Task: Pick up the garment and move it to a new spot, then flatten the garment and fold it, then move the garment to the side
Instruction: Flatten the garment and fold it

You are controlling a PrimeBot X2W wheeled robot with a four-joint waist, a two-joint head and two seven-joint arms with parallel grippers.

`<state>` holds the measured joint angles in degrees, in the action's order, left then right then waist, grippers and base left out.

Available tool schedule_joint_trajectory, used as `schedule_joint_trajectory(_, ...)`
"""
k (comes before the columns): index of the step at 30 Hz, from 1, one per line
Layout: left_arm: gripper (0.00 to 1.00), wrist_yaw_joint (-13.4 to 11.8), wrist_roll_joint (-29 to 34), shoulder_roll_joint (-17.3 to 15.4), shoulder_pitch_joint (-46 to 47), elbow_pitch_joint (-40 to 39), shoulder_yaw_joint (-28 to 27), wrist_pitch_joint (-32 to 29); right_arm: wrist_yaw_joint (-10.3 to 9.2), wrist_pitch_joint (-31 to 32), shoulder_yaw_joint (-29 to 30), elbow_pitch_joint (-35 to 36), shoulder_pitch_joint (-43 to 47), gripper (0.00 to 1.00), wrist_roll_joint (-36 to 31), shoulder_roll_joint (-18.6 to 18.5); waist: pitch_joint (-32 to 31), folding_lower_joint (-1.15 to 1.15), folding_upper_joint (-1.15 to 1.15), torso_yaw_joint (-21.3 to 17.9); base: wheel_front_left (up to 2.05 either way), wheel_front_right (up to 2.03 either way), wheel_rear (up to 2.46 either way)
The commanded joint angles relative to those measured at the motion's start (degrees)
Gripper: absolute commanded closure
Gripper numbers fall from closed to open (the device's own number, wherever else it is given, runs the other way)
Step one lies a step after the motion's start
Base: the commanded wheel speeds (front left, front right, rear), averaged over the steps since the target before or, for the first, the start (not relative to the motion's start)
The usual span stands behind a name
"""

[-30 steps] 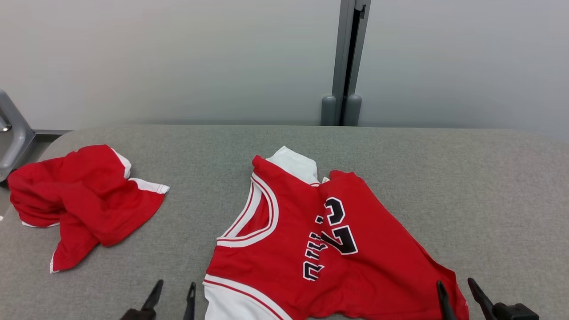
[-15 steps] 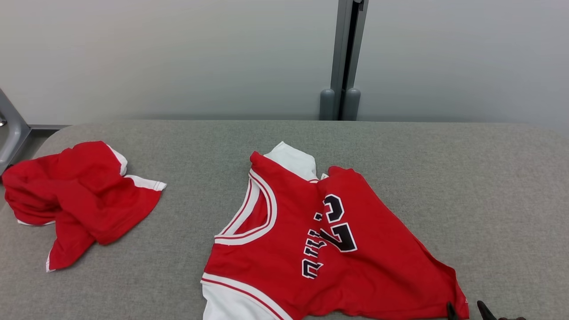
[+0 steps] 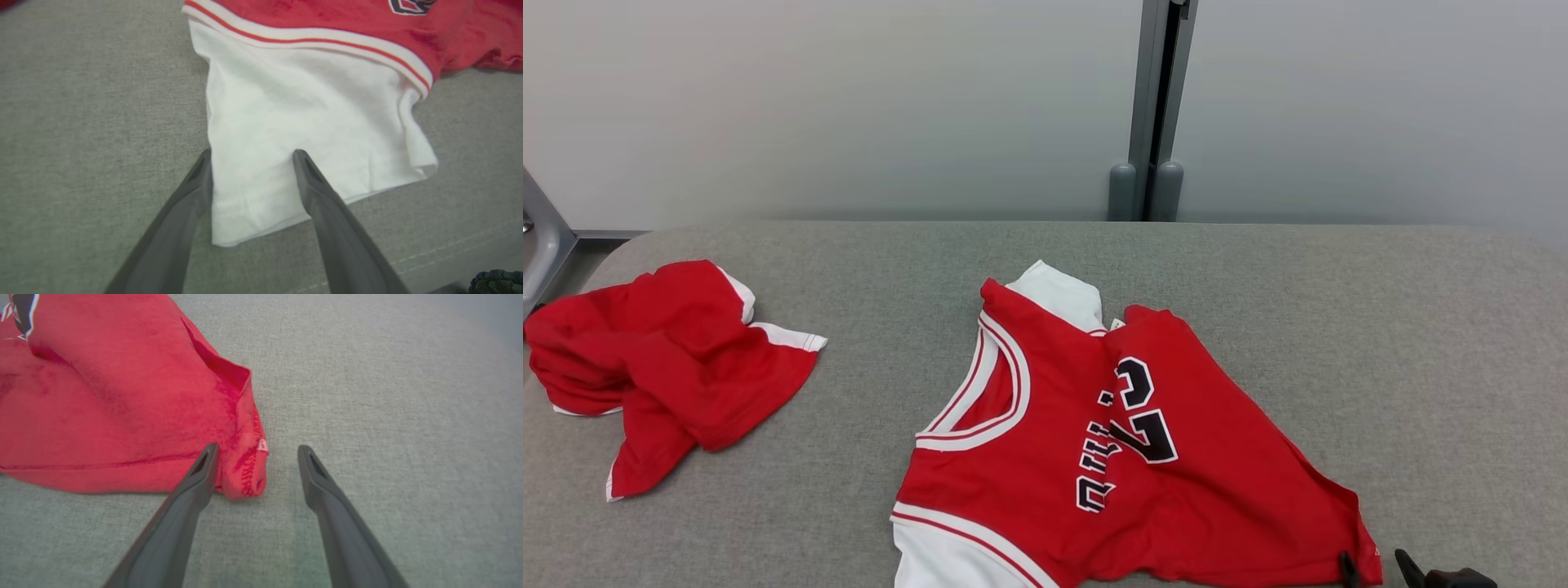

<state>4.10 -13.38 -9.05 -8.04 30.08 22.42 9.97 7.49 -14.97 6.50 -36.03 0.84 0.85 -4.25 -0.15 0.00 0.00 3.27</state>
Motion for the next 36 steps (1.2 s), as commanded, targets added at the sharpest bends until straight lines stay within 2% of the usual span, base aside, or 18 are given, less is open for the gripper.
schedule_joint_trajectory(1, 0.00, 0.4, -0.2, -0.1, 1.1, 0.7, 0.0, 0.2, 0.01, -0.3, -0.1, -0.8, -1.1, 0.00, -0.5, -0.5, -0.1, 0.00, 0.00, 0.1, 0.00, 0.00, 0.00)
schedule_joint_trajectory(2, 0.00, 0.3, -0.2, -0.1, 1.4, 1.0, 0.1, 0.2, 0.01, -0.3, -0.2, -1.2, -1.4, 0.13, -0.5, -0.5, -0.1, 0.00, 0.00, 0.1, 0.00, 0.00, 0.00)
schedule_joint_trajectory(3, 0.00, 0.4, -0.4, 0.0, 1.6, 1.4, 0.2, 0.2, 0.01, -0.3, -0.2, -1.3, -1.6, 0.33, -0.6, -0.5, -0.1, 0.00, 0.00, 0.1, 0.00, 0.00, 0.00)
schedule_joint_trajectory(4, 0.00, 0.6, -0.7, 0.2, 1.7, 1.8, 0.3, 0.1, 0.01, -0.3, -0.3, -1.5, -1.8, 0.60, -0.6, -0.4, -0.1, 0.00, 0.00, 0.1, 0.00, 0.00, 0.00)
schedule_joint_trajectory(5, 0.00, 0.9, -1.2, 0.5, 1.7, 2.4, 0.4, -0.1, 0.01, -0.3, -0.6, -1.8, -2.0, 1.00, -0.5, -0.4, -0.2, 0.00, 0.00, 0.0, 0.00, 0.00, 0.00)
schedule_joint_trajectory(6, 0.13, 1.0, -1.7, 0.7, 1.8, 2.9, 0.5, -0.5, 0.01, -0.3, -0.8, -2.1, -2.1, 1.00, -0.5, -0.3, -0.2, 0.00, 0.00, -0.1, 0.00, 0.00, 0.00)
schedule_joint_trajectory(7, 0.84, 1.3, -2.0, 0.8, 1.9, 3.4, 0.5, -0.6, 0.01, -0.3, -1.0, -2.4, -2.2, 1.00, -0.4, -0.3, -0.2, 0.00, 0.00, -0.2, 0.00, 0.00, 0.00)
schedule_joint_trajectory(8, 1.00, 1.5, -2.2, 0.9, 2.1, 3.9, 0.8, -0.6, 0.01, -0.3, -1.2, -2.6, -2.3, 1.00, -0.2, -0.3, -0.2, 0.00, 0.00, -0.2, 0.00, 0.00, 0.00)
schedule_joint_trajectory(12, 1.00, 2.0, -3.8, 1.3, 2.7, 4.5, 0.6, 0.8, 0.01, -0.3, -2.9, -1.6, -2.5, 1.00, 1.4, 0.1, -0.2, 0.00, 0.00, -0.4, 0.00, 0.00, 0.00)
schedule_joint_trajectory(15, 1.00, 2.3, -5.1, 1.5, 3.6, 3.3, 0.1, 2.1, 0.01, -0.3, -6.4, 1.1, -1.3, 1.00, 4.3, 0.4, -0.2, 0.00, 0.00, -0.4, 0.00, 0.00, 0.00)
schedule_joint_trajectory(18, 1.00, 2.6, -6.4, 1.6, 4.6, 0.9, -0.6, 3.2, 0.01, -0.3, -11.6, 5.1, -0.2, 1.00, 7.4, 0.1, 0.1, 0.00, 0.00, -0.7, 0.00, 0.00, 0.00)
schedule_joint_trajectory(23, 1.00, 3.0, -7.8, 0.4, 9.5, -5.9, -1.0, 3.5, 0.01, -0.3, -21.1, 11.5, -2.9, 1.00, 12.8, -2.7, 1.2, 0.00, 0.00, -1.0, 0.00, 0.00, 0.00)
schedule_joint_trajectory(27, 1.00, 3.2, -9.6, -1.8, 17.0, -10.7, -3.0, 1.6, 0.01, 1.1, -25.4, 14.5, -9.9, 1.00, 16.8, -5.6, 3.1, 0.00, 0.00, -1.7, 0.00, 0.00, 0.00)
schedule_joint_trajectory(30, 1.00, 3.4, -11.9, -2.9, 25.4, -12.2, -4.7, -0.9, 0.01, 1.4, -26.2, 14.8, -17.6, 1.00, 20.5, -6.2, 5.2, 0.00, 0.00, -2.1, 0.00, 0.00, 0.00)
schedule_joint_trajectory(34, 1.00, 3.5, -15.8, -4.9, 38.6, -9.5, -7.1, -4.6, 0.01, 1.6, -27.6, 12.4, -30.7, 1.00, 23.2, -8.1, 9.3, 0.00, 0.00, -2.8, 0.00, 0.00, 0.00)
schedule_joint_trajectory(36, 1.00, 3.6, -18.2, -5.3, 46.1, -7.1, -8.4, -6.2, 0.01, 1.8, -27.0, 10.1, -38.0, 1.00, 26.8, -7.3, 11.7, 0.00, 0.00, -3.3, 0.00, 0.00, 0.00)
